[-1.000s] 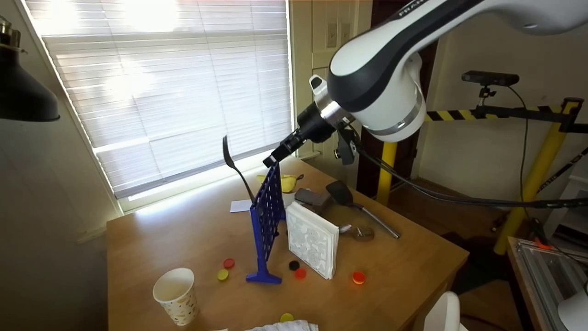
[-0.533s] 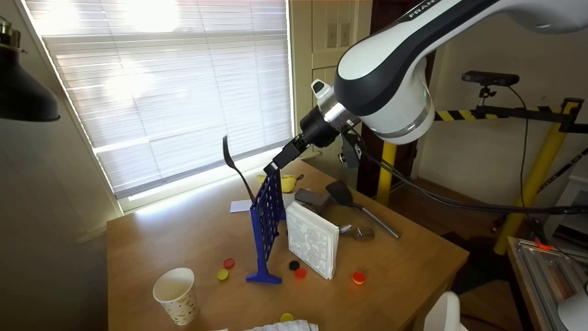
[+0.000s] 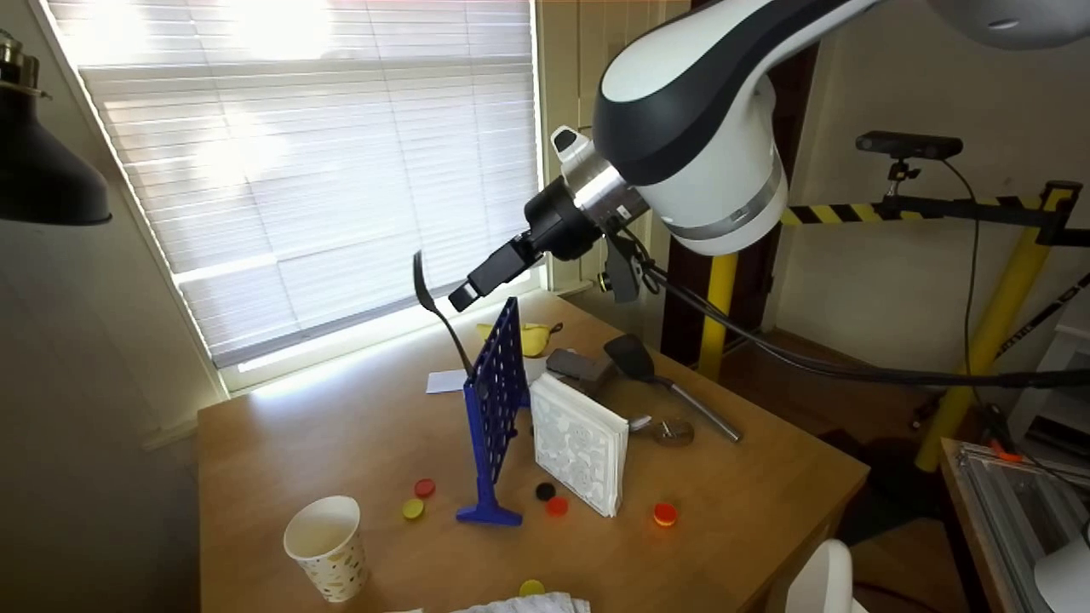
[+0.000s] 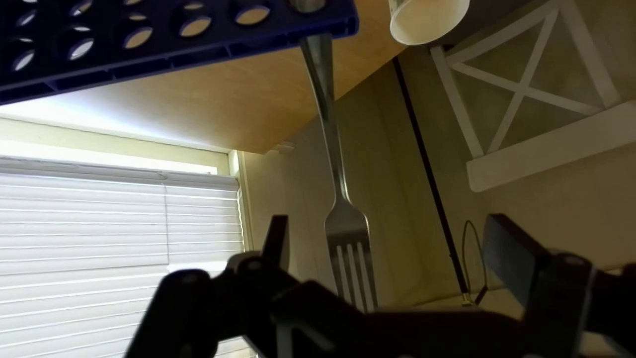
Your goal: Pick up the folk from the blue object and put it on the table
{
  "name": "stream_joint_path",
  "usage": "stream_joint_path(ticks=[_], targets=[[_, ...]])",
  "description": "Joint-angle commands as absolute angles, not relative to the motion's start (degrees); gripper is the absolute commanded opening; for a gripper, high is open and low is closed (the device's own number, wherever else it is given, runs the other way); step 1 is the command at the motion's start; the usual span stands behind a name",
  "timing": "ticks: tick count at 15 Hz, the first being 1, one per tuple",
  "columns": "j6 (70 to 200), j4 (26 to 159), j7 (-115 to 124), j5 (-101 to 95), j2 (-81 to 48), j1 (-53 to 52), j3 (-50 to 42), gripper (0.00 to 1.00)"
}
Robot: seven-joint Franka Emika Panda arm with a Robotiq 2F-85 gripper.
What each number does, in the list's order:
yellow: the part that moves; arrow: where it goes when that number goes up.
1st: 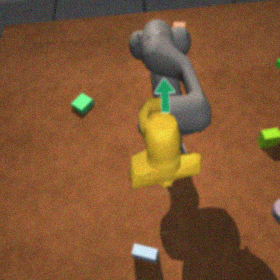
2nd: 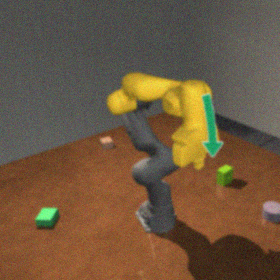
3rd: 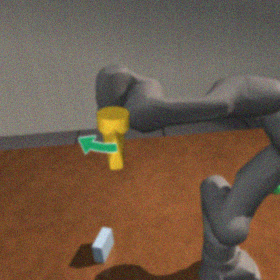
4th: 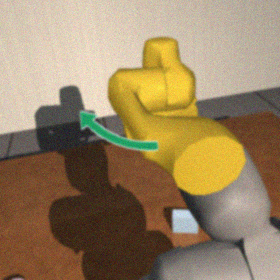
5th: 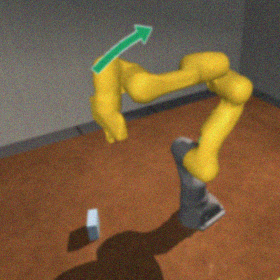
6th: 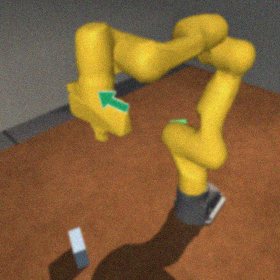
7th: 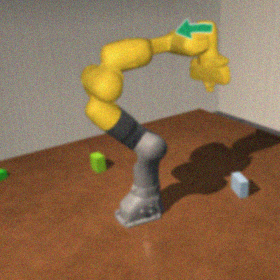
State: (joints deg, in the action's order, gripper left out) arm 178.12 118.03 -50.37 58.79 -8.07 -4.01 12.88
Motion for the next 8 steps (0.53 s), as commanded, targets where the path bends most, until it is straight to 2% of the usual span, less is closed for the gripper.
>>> stream_joint_path(ticks=[1,8], targets=[[180.05,114.65,-53.70,61.18,-11.66,-3.54,14.19,1.00],[183.04,110.68,-56.95,63.05,-16.83,-2.26,16.54,1.00]])
